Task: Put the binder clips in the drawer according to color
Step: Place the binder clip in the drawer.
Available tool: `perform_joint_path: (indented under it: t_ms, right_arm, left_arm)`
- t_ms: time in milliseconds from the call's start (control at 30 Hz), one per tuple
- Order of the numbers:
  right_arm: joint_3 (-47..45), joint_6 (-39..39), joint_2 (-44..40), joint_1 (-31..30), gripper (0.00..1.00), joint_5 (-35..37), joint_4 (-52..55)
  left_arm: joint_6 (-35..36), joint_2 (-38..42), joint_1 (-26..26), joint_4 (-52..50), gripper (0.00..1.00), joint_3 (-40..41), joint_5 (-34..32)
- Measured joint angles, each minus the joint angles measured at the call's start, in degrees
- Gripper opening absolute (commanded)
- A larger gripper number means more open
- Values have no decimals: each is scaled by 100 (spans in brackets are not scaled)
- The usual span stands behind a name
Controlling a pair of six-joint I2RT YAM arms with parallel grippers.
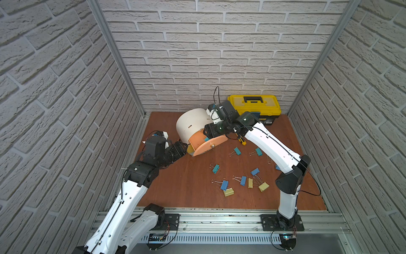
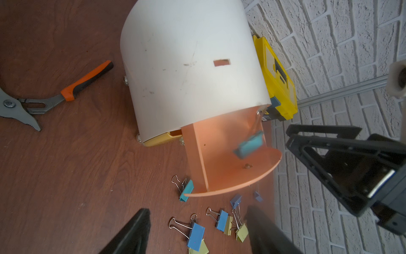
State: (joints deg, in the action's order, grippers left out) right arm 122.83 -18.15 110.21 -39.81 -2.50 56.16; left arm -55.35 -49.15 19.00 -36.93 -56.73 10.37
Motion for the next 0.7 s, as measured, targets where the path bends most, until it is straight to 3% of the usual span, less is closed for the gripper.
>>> perform_joint_path:
  t_ms: [467,700]
  right_arm:
    - [66,101,-63,0,72,232,15]
    - [-839,120,-798,160,71,413,-74]
  left_arm:
    - [4,-13,-39,0,74,0,22]
    - [15,-33,-146,-2,74,-2,85]
